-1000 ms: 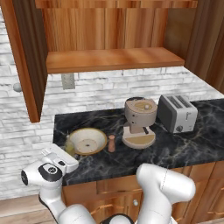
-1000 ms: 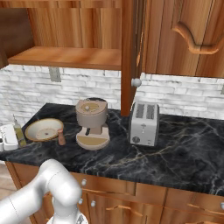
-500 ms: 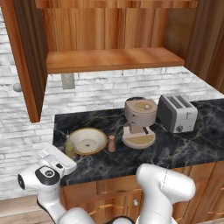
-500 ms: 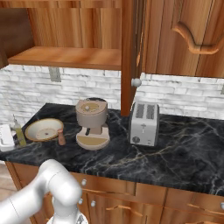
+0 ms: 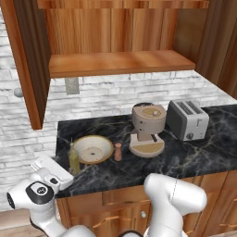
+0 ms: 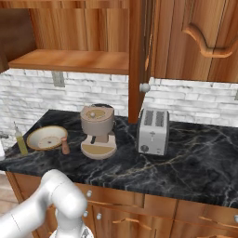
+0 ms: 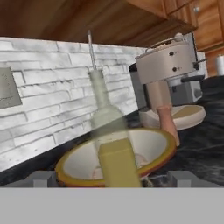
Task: Retrieve the bottle and the shaker from the cabinet and place them next to the mixing bowl on the counter. Then add garlic from the fridge to the mixing bowl.
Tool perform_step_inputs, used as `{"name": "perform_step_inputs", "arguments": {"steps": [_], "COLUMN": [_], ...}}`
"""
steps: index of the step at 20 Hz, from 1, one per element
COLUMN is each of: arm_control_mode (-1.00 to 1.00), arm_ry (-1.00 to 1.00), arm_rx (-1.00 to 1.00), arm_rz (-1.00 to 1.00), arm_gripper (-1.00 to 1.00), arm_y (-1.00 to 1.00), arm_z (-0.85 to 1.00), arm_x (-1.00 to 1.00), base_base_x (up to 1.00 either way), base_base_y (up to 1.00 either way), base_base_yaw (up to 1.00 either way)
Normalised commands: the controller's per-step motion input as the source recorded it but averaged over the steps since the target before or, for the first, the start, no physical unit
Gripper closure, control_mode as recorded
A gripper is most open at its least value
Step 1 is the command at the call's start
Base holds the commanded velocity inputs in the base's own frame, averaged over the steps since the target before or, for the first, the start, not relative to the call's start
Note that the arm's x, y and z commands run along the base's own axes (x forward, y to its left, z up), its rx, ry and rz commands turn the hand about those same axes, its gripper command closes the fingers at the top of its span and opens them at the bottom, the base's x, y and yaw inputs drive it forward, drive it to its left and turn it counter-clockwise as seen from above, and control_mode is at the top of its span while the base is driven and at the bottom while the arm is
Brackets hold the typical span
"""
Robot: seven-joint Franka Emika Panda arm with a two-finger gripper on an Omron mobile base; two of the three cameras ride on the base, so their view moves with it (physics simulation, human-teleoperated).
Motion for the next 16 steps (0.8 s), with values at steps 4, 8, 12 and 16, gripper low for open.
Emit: {"name": "perform_step_inputs", "arguments": {"steps": [4, 8, 12, 16], "arm_control_mode": [-1.00, -1.00, -1.00, -1.00], "arm_ry": [0.00, 0.01, 0.08, 0.12], "arm_rx": [0.10, 0.17, 0.18, 0.14], "arm_rz": [0.00, 0.00, 0.03, 0.16], "arm_gripper": [-1.00, -1.00, -1.00, -1.00], "arm_y": [-0.05, -0.38, -0.73, -0.97], "arm_z": [0.88, 1.00, 1.00, 0.75], "arm_x": [-0.32, -0.50, -0.41, -0.21], "base_base_x": [0.00, 0.00, 0.00, 0.00], "base_base_y": [0.00, 0.00, 0.00, 0.00], "base_base_yaw": [0.00, 0.00, 0.00, 0.00]}}
